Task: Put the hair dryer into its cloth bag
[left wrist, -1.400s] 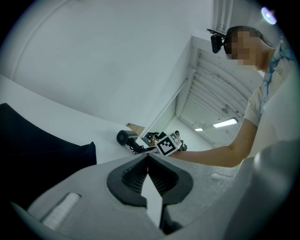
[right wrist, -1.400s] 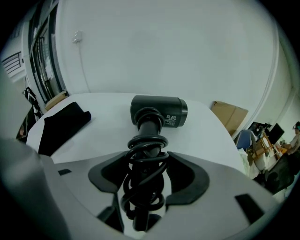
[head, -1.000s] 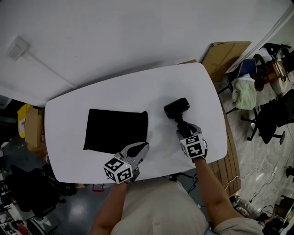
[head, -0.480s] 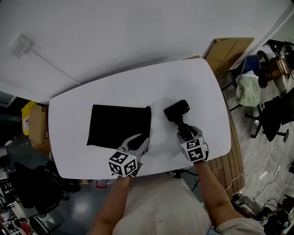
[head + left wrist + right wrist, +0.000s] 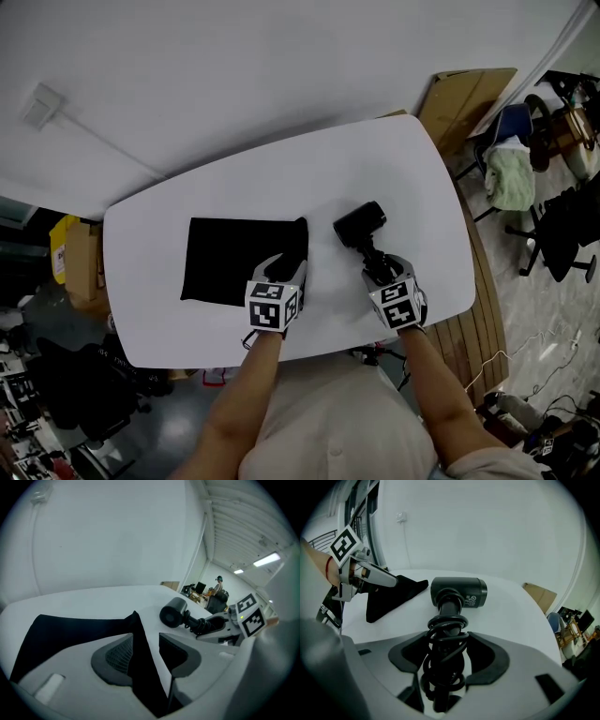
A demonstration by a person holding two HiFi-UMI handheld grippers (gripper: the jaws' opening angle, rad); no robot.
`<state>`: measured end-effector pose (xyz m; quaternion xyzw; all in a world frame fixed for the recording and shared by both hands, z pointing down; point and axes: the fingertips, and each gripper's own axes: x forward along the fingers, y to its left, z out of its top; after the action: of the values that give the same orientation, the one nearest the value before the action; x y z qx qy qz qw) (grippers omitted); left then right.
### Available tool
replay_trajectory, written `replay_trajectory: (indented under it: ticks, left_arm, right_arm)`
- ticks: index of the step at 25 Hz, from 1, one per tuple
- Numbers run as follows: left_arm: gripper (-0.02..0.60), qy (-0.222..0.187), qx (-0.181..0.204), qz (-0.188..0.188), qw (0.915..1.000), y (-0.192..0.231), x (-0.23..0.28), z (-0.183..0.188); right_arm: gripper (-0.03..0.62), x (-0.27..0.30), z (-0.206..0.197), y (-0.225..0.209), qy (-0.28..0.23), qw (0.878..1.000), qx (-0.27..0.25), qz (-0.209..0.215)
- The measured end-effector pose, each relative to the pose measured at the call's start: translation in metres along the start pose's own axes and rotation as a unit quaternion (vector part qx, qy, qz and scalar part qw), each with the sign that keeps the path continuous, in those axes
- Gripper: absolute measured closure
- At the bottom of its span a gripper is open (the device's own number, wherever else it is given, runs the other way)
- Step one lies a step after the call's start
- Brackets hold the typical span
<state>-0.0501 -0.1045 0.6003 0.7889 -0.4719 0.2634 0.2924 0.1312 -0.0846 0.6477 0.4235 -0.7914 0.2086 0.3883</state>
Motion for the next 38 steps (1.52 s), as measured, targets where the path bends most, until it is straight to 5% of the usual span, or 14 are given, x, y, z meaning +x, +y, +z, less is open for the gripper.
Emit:
replay_trajectory:
  ticks: [12,18,22,28,38]
  left_arm:
    - [0.423,0.079,0.030,0.096,0.9918,0.017,0.035,-0.007]
    - [0.426,0.112,0.014,0.142,0.9834,0.024,0.046,-0.016]
    - [0.503,0.113,0.005,0.147,0.9826,0.031,0.048,-0.016]
    - [0.558,0.106,-0.009,0.125,0.9864,0.033,0.041,-0.017]
    - [0.559,0.092,-0.077,-0.021,0.9926,0.022,-0.009,0.012]
  right_arm:
    - [0.333,-0.001,0.003,0.001,-0.007,1.000,0.001,0.003]
    - [0.333,-0.002,0.000,0.000,-0.006,1.000,0.001,0.004]
    - [0.333,-0.001,0.002,0.001,-0.008,1.000,0.000,0.006]
    - [0.333,-0.001,0.001,0.001,-0.011,1.000,0.000,0.010]
    - [0.335,-0.001,0.001,-0.001,-0.023,0.999,-0.006,0.027]
